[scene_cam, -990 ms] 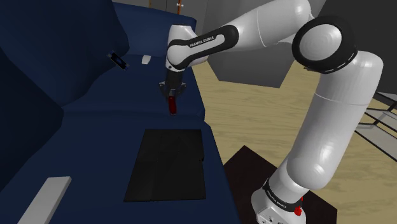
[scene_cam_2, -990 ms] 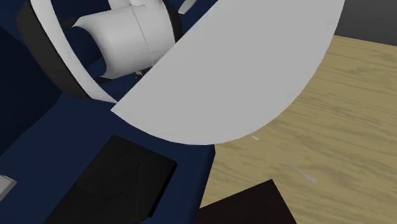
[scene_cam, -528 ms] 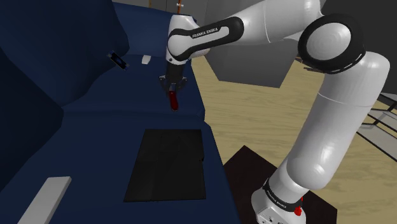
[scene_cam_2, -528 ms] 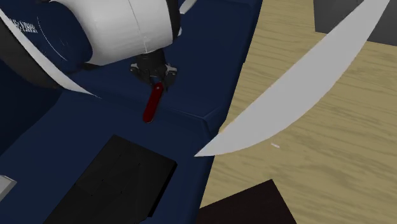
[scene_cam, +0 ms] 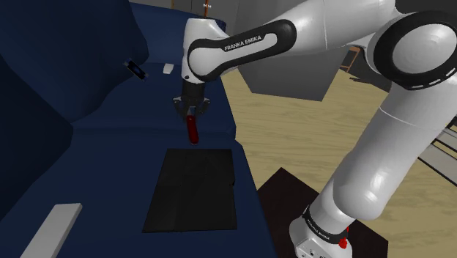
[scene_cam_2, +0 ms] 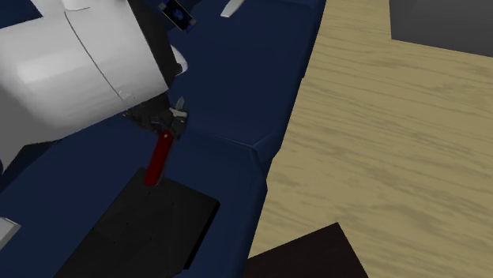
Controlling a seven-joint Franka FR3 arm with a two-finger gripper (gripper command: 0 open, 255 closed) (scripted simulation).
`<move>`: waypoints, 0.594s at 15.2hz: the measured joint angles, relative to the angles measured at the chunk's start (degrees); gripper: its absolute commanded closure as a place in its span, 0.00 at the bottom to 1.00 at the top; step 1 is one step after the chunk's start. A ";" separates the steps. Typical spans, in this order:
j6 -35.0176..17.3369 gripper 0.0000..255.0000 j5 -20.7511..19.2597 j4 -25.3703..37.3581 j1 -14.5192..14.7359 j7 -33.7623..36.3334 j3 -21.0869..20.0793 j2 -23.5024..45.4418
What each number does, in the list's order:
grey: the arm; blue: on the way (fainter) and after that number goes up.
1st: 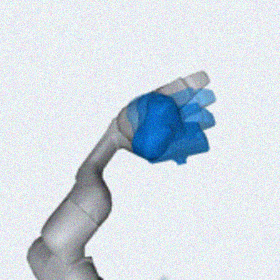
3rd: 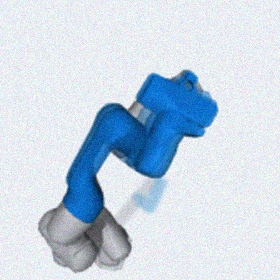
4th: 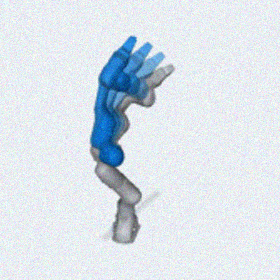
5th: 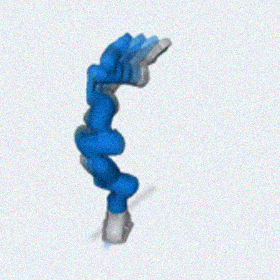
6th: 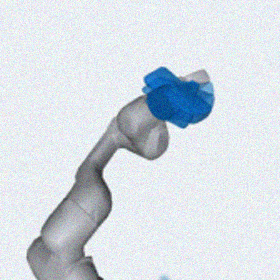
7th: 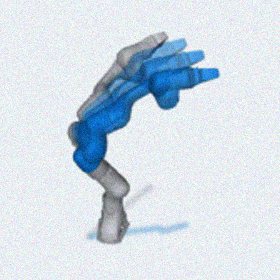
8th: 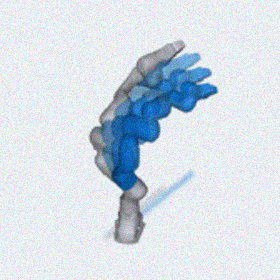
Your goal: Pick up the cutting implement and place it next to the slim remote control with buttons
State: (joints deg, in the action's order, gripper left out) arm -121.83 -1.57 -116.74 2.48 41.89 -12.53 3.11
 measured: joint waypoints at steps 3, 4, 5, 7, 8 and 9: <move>-0.43 1.00 0.44 -2.86 1.91 3.49 -1.81 -2.45; -0.38 1.00 0.51 -3.30 2.48 4.58 -2.38 -2.93; -0.42 1.00 0.59 -3.75 3.15 5.89 -3.04 -3.34; -0.51 1.00 0.82 -4.83 4.36 8.26 -4.28 -4.33; -0.52 1.00 0.99 -5.39 4.99 9.46 -4.92 -4.90; -0.66 1.00 1.10 -5.88 5.61 10.68 -5.59 -5.25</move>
State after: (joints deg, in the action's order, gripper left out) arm -122.49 -0.47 -122.62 8.09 52.57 -18.12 -2.14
